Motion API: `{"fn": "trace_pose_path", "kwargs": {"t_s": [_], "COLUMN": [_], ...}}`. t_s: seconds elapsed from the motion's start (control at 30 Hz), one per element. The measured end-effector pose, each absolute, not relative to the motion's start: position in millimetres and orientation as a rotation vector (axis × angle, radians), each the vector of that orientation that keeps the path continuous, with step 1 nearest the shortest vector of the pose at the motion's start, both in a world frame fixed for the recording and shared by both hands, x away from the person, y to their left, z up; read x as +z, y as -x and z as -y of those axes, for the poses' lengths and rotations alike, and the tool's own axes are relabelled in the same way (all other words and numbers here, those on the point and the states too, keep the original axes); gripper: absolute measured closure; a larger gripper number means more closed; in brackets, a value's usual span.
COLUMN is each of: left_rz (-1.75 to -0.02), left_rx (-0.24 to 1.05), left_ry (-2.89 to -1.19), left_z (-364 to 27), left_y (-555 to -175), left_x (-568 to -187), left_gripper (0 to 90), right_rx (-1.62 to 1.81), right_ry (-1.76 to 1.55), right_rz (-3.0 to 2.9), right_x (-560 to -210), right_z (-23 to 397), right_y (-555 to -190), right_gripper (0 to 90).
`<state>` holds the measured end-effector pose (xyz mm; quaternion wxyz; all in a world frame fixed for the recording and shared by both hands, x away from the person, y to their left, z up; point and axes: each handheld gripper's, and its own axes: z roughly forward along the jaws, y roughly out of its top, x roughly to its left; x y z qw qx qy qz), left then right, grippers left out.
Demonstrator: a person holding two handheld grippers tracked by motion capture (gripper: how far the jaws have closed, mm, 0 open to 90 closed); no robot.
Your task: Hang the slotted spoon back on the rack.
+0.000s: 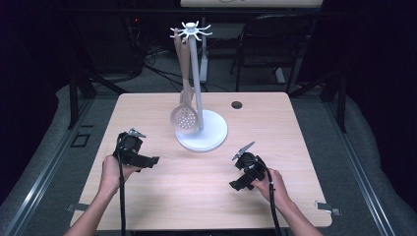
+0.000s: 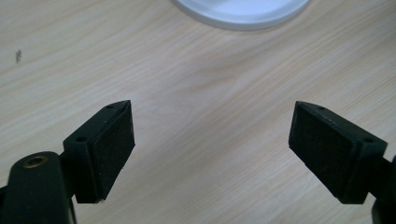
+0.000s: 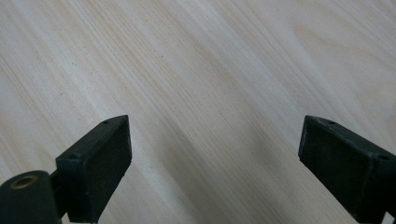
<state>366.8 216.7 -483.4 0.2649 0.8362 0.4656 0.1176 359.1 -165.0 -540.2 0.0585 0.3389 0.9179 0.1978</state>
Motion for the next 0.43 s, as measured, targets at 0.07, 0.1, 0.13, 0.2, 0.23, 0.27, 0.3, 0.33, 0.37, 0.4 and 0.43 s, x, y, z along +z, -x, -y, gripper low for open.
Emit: {"fn": "trace_pose_path", "kwargs": {"t_s": [0.07, 0.1, 0.13, 0.2, 0.23, 0.27, 0.3, 0.33, 0.37, 0.4, 0.43], "left_rz": [-1.264, -1.276, -1.282, -1.288, -1.297, -1.300, -1.301, -1.301, -1.317, -1.322, -1.322], "left_rx": [0.313, 0.316, 0.313, 0.314, 0.325, 0.327, 0.328, 0.328, 0.332, 0.339, 0.339], "left_ry": [-2.264, -2.267, -2.263, -2.258, -2.261, -2.261, -2.257, -2.257, -2.251, -2.253, -2.253], "left_z": [-217.8, -220.3, -222.0, -223.6, -225.8, -227.1, -228.7, -228.7, -231.6, -233.2, -233.2], "left_y": [-366.4, -366.3, -366.3, -366.3, -366.6, -367.1, -367.6, -367.6, -368.9, -369.9, -369.9], "left_x": [-486.8, -491.8, -493.5, -494.9, -497.6, -499.0, -500.7, -500.7, -504.4, -506.5, -506.5], "left_gripper": [14.1, 13.4, 13.2, 12.2, 11.3, 10.4, 9.8, 9.4, 8.2, 7.3, 6.8], "right_rx": [0.600, 0.596, 0.607, 0.602, 0.608, 0.594, 0.602, 0.602, 0.590, 0.599, 0.599], "right_ry": [-1.027, -1.026, -1.031, -1.031, -1.034, -1.026, -1.029, -1.029, -1.022, -1.031, -1.031], "right_rz": [-2.781, -2.779, -2.780, -2.782, -2.782, -2.780, -2.780, -2.780, -2.781, -2.770, -2.770], "right_x": [-540.3, -540.6, -541.1, -541.1, -541.3, -541.0, -541.2, -541.2, -541.0, -541.3, -541.3], "right_z": [165.1, 165.2, 165.0, 165.1, 164.8, 165.1, 165.0, 165.0, 165.7, 165.8, 165.8], "right_y": [-359.2, -359.3, -359.3, -359.3, -359.2, -359.5, -359.4, -359.4, -360.0, -359.5, -359.5], "right_gripper": [9.2, 9.2, 9.2, 9.1, 9.1, 9.1, 9.1, 9.1, 9.1, 9.1, 9.1]}}
